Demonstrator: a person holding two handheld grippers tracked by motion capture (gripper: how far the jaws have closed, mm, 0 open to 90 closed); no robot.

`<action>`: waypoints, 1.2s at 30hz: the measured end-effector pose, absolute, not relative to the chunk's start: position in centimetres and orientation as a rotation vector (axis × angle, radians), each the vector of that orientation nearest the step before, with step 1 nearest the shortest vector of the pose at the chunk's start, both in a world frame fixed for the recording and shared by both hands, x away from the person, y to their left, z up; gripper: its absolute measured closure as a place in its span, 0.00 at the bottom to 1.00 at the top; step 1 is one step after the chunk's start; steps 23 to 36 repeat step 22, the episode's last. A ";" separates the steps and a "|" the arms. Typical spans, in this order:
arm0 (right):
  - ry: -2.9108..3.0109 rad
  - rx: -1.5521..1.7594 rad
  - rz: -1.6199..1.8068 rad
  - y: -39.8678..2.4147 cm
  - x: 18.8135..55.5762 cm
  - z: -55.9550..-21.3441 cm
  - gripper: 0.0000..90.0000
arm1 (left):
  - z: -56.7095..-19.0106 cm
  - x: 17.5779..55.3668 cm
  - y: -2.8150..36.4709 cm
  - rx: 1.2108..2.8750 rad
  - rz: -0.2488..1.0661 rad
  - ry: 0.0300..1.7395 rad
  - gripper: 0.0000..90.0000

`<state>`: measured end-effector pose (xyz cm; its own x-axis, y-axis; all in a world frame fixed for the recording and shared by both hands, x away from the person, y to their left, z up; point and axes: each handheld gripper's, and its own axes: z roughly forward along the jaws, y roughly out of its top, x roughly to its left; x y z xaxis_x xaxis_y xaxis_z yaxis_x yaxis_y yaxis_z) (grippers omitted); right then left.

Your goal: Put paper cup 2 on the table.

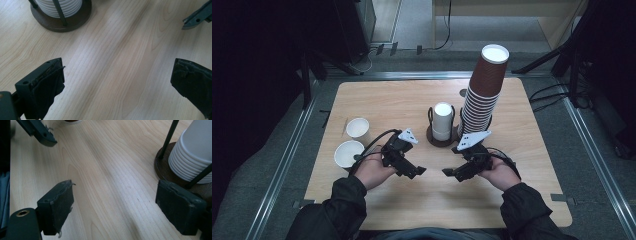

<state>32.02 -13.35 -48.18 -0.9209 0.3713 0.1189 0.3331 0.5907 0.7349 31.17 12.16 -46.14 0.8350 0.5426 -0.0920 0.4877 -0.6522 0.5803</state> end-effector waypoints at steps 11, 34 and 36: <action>2.760 0.599 1.252 -13.5 32.0 -48.2 0.17 | -47.3 31.4 11.6 2.406 0.108 0.736 0.00; 2.767 0.587 1.246 -13.4 32.1 -48.3 0.17 | -47.9 31.5 11.7 2.415 0.091 0.735 0.00; 2.767 0.587 1.246 -13.4 32.1 -48.3 0.17 | -47.9 31.5 11.7 2.415 0.091 0.735 0.00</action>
